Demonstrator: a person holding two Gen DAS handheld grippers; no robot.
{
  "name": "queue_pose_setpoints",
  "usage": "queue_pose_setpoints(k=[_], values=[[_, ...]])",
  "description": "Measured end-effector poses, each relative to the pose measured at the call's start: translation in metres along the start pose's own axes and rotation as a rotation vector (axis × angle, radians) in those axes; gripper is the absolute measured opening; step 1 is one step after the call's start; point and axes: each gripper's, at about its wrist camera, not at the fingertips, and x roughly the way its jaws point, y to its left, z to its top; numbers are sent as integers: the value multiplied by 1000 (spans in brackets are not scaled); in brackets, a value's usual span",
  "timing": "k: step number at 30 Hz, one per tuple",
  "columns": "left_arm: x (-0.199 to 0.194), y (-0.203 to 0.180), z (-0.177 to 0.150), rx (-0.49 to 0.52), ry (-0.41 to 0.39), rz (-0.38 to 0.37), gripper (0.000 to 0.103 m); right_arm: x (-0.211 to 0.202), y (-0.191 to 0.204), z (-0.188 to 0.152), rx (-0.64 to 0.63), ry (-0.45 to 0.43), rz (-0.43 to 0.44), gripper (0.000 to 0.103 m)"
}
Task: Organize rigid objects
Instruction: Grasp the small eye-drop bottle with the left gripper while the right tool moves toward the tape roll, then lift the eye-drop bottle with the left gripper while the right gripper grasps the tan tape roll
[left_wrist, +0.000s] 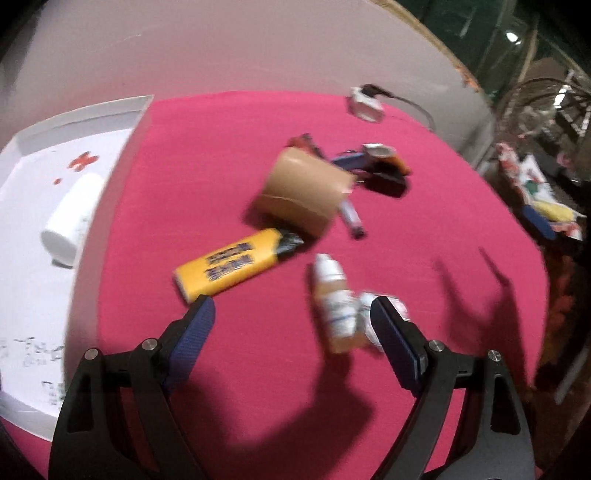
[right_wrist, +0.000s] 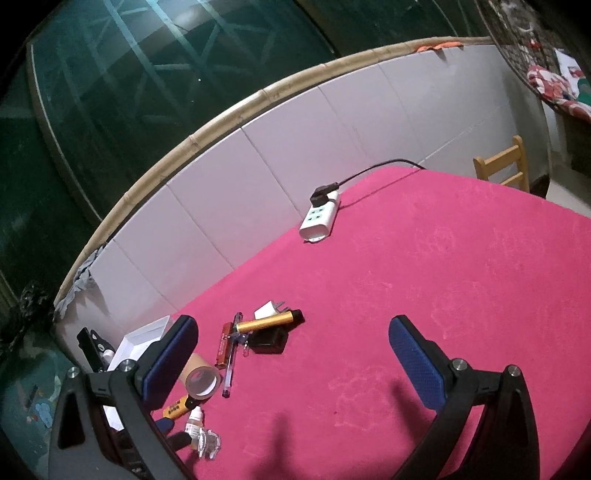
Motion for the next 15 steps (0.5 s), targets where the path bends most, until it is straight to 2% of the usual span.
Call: queue_pose_setpoints(k=[4,7,9,11,12,15], values=[[-2,-5,-2,53,-14,47,86,0,2,0,-11,-1,-11,103],[-1,-19,-6,142,-11,65,68,-1,3,-1,-18,-1,-8,103],[-1,-28,-5,186,-23,87,63,0,6,-2,-30,1,-8,103],[3,-33,-4,232,-22,136,47,0,9,-4,-45,4,-8,103],[8,-33,-4,243,-9,164,47,0,10,-5,-50,5,-6,103],[10,-25,-4,227,-14,168,47,0,14,-7,-67,11,4,103]])
